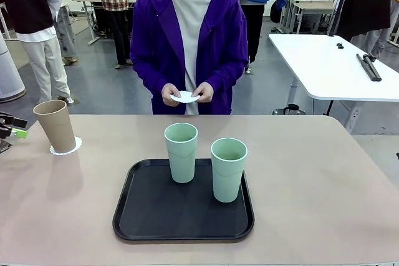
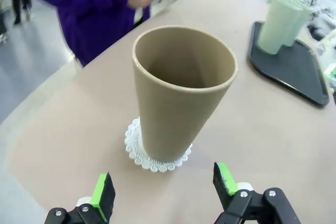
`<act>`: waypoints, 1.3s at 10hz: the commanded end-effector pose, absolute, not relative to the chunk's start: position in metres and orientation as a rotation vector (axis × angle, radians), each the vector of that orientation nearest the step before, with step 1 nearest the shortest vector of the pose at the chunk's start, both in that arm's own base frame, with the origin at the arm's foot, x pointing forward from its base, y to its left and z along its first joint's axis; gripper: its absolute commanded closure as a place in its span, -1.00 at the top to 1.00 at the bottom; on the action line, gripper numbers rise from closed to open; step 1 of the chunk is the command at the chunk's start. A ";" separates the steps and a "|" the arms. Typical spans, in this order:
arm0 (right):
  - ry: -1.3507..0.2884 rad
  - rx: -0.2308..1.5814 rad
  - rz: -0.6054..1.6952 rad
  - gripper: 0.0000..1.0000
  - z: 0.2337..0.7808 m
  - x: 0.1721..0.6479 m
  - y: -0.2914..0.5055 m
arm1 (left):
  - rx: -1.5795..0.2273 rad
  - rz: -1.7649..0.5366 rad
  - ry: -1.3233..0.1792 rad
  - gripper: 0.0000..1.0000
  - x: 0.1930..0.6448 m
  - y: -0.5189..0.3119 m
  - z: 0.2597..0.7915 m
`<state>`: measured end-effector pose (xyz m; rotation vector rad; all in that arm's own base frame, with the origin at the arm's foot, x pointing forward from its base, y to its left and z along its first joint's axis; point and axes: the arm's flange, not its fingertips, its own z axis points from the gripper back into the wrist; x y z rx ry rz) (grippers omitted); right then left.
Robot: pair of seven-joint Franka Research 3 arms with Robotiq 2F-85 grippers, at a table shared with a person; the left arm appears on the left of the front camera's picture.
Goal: Place coasters on the table and set cups on them.
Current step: Pick up one Reusable plastic cup and place it on a coaster set by the human.
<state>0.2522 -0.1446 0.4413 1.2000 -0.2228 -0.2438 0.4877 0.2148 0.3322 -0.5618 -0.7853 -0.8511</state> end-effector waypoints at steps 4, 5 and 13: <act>-0.234 1.221 -0.240 1.00 0.442 0.254 -0.145 | -0.391 -0.701 -0.476 1.00 0.407 0.141 0.451; -0.234 1.221 -0.240 1.00 0.442 0.254 -0.145 | -0.394 -0.686 -0.468 1.00 0.399 0.129 0.468; -0.234 1.221 -0.240 1.00 0.442 0.254 -0.145 | -0.085 -0.650 -0.297 1.00 0.359 0.038 0.512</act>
